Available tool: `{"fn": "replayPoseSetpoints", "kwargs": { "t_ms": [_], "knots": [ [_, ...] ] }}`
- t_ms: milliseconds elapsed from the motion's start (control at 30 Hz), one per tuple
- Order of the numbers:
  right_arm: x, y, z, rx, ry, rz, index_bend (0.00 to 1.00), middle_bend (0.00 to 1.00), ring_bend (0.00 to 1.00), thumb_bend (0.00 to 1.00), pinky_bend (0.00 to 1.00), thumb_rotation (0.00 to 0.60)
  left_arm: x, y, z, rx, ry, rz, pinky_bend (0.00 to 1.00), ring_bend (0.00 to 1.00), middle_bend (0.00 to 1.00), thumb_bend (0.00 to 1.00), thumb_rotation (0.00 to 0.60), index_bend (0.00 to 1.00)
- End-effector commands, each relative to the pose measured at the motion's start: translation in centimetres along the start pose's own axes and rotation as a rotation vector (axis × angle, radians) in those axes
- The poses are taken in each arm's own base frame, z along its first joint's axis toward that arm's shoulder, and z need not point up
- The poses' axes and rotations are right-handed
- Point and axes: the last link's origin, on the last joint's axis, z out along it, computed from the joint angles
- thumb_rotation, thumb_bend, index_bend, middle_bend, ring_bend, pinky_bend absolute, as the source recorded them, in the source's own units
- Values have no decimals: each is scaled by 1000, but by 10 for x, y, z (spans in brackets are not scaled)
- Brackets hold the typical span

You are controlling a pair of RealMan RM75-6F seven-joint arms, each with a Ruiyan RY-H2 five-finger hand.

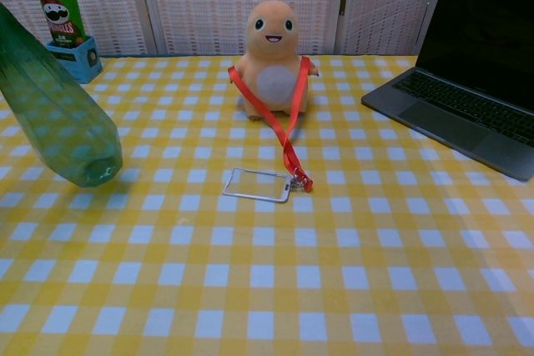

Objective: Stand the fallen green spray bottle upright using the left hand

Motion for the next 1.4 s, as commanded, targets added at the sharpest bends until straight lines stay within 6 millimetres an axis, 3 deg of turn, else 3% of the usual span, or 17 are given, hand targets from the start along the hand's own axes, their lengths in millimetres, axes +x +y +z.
{"fn": "replayPoseSetpoints", "kwargs": {
  "t_ms": [33,800,867,1033,1400],
  "knots": [
    [-1,-1,0,8,-11,0,0,0,0,328,0,600,-2,-5,1,-11,3,32,1000,1000,1000,573,600,712],
    [2,1,-1,-9,-22,7,0,0,0,328,0,600,-1,-32,7,-32,44,159,1000,1000,1000,575,600,715],
    [3,1,-1,-11,-21,7,0,0,0,328,0,600,-1,-32,6,-40,39,169,1000,1000,1000,575,600,679],
    [2,1,-2,-10,-34,6,0,0,0,329,0,600,1,-32,5,-44,40,189,1000,1000,1000,555,600,484],
    [2,1,-2,-12,-36,2,0,0,0,329,0,600,5,-30,5,-29,51,185,1000,1000,1000,365,600,305]
  ]
}}
